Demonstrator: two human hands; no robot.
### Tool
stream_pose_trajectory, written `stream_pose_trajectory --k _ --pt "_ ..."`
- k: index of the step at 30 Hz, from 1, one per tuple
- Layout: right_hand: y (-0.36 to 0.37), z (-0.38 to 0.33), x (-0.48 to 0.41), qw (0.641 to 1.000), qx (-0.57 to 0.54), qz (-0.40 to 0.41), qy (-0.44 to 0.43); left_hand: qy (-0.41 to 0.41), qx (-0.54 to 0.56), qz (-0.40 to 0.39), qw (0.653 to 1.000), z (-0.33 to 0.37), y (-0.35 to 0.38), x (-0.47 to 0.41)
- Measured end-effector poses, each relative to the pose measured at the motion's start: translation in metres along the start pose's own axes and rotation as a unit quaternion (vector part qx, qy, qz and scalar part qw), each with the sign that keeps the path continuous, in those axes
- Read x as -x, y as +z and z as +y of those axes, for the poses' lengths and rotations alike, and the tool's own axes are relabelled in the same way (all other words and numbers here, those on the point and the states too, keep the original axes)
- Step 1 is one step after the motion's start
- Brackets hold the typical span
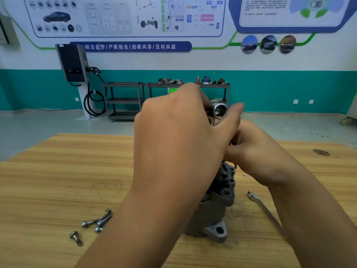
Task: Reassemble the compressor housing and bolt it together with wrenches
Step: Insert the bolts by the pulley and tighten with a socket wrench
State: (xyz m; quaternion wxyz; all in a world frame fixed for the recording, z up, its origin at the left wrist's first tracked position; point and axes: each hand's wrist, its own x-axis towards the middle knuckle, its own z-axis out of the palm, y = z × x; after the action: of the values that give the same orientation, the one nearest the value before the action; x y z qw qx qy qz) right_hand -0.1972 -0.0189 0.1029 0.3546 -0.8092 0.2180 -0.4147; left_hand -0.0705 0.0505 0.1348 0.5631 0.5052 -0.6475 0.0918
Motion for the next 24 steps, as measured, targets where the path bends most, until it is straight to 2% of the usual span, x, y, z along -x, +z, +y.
stream_pose_trajectory --k 6,9,12,15,20,24 --pt "-0.003 0.004 -0.001 0.999 0.022 0.017 0.017 0.030 0.085 -0.038 0.995 -0.012 -0.004 -0.007" --pt "-0.003 0.005 0.000 0.999 0.027 0.024 0.025 0.010 0.151 -0.086 0.985 -0.025 -0.003 -0.015" --pt "-0.004 0.008 -0.001 0.998 0.030 0.036 0.032 -0.037 0.312 -0.152 0.937 -0.041 0.002 -0.024" --pt "-0.002 0.008 -0.001 0.998 0.034 0.043 0.031 -0.055 0.414 -0.185 0.890 -0.054 0.009 -0.028" --pt "-0.004 0.009 -0.002 0.998 0.036 0.044 0.031 -0.096 0.500 -0.217 0.833 -0.063 0.018 -0.031" --pt "-0.002 0.008 -0.002 0.998 0.029 0.041 0.024 -0.119 0.518 -0.222 0.817 -0.061 0.021 -0.032"
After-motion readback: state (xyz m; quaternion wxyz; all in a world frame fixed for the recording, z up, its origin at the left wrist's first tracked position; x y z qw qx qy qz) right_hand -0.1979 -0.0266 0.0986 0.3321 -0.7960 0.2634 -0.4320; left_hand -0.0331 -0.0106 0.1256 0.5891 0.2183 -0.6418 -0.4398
